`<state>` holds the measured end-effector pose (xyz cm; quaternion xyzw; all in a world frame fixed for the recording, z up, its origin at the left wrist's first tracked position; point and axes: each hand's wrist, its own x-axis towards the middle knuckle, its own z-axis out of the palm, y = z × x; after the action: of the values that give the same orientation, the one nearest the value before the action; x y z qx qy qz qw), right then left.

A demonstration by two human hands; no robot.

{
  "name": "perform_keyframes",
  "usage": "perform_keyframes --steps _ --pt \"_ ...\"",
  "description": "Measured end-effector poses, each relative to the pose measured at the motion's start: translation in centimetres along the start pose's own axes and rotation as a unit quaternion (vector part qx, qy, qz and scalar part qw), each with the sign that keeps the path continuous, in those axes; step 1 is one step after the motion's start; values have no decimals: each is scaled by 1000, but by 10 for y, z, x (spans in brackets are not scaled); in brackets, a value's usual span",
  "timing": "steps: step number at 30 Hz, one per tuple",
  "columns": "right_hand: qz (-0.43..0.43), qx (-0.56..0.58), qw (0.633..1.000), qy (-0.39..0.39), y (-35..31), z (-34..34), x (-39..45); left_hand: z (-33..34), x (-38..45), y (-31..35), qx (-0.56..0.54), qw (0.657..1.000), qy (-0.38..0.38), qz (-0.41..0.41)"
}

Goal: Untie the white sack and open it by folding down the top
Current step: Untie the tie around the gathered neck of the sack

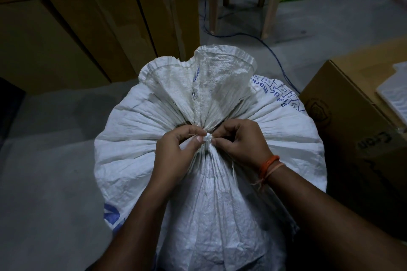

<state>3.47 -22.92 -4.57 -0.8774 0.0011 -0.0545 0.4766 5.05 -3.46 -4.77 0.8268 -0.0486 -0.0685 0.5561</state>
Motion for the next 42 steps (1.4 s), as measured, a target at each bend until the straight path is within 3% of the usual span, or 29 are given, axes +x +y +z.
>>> perform_keyframes --steps 7,13,33,42 --pt "11 7 1000 -4 -1 0 0 0 0 -1 -5 1000 -6 -2" --pt "10 -4 998 -58 1 -16 7 -2 2 -2 -23 1000 -16 -5" --pt "20 25 999 -34 2 -4 3 1 2 -1 2 1000 -22 5" --pt "-3 24 997 -71 1 -23 6 -3 3 -2 -25 999 -23 -4"
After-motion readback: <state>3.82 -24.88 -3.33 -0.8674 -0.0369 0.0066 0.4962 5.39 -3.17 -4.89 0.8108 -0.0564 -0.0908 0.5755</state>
